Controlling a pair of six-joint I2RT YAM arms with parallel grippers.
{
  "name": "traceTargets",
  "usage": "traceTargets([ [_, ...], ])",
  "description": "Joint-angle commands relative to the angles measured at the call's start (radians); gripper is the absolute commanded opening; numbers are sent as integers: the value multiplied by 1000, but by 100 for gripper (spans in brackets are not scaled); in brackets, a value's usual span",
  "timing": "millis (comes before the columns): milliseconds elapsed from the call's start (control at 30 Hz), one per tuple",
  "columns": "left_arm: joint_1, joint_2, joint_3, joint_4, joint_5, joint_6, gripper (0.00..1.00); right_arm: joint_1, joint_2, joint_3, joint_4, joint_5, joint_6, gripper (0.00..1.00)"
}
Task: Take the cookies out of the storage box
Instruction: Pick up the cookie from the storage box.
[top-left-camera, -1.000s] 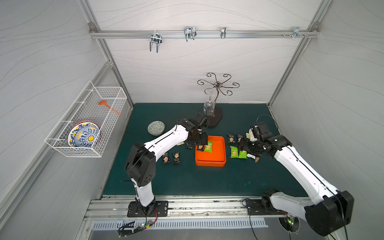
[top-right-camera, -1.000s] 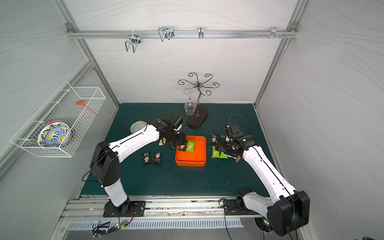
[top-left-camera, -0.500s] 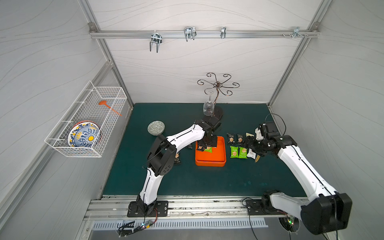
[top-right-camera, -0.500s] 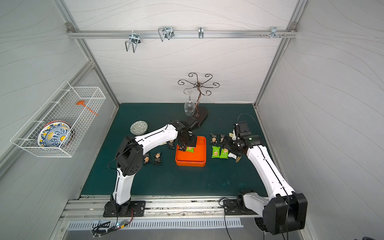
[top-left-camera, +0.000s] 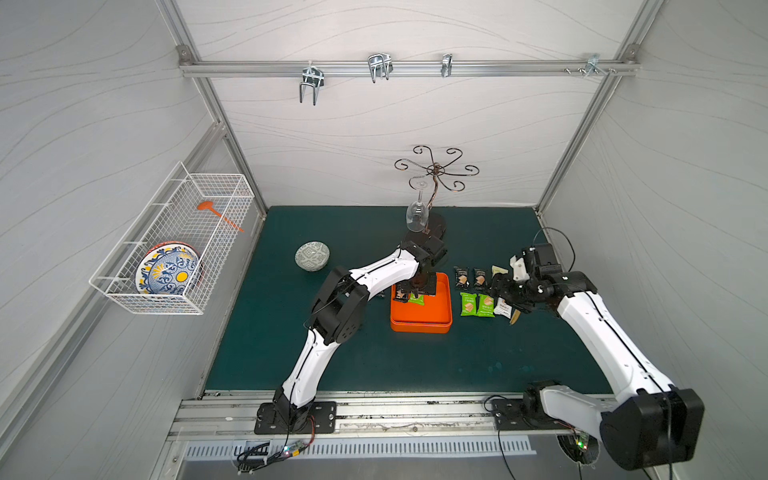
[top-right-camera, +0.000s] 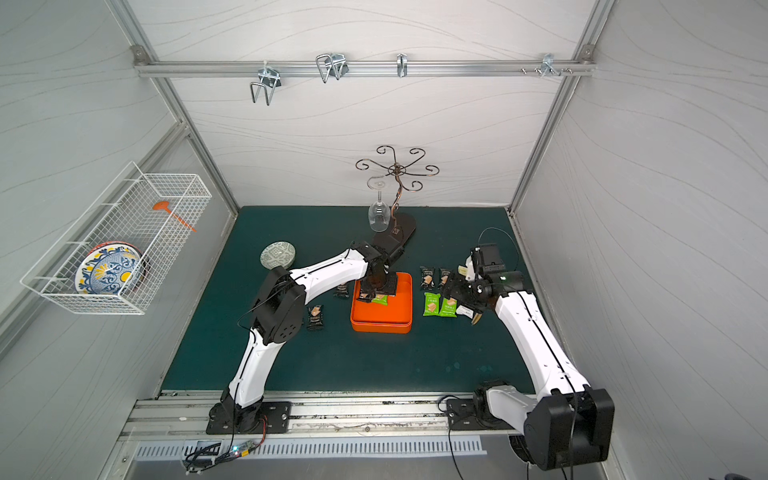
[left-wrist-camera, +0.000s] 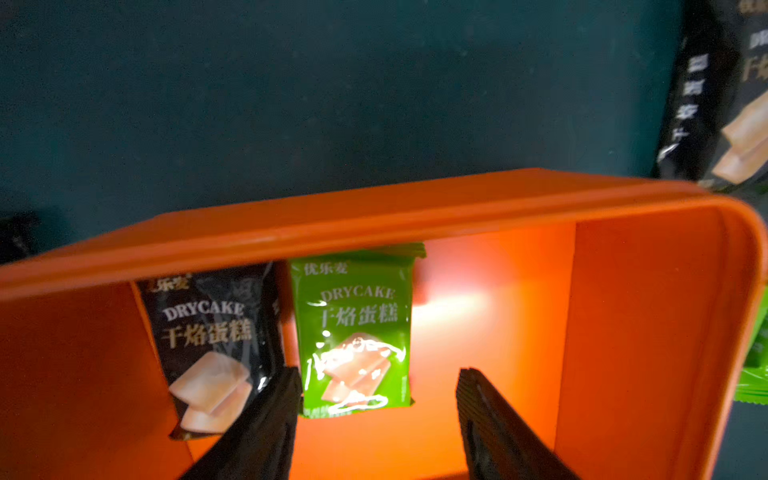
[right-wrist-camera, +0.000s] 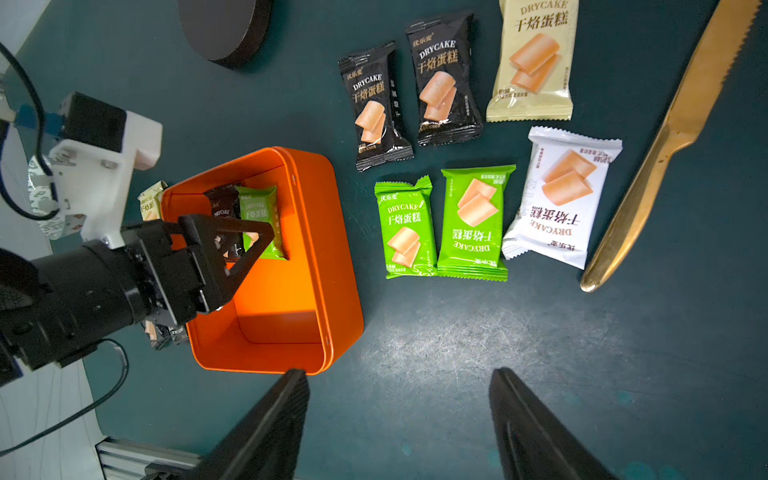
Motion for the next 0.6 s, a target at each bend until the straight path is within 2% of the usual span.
traceTargets([
  [0, -11, 37, 56, -10, -20, -14, 65, -9, -13, -4, -20, -19, -27, 74],
  [367, -12, 67, 73, -55, -98, -23, 65, -38, -15, 7, -35, -30, -72, 74],
  [567, -13, 82, 77, -54, -91, -20, 65, -40, -3, 1, -27, -35, -73, 74],
])
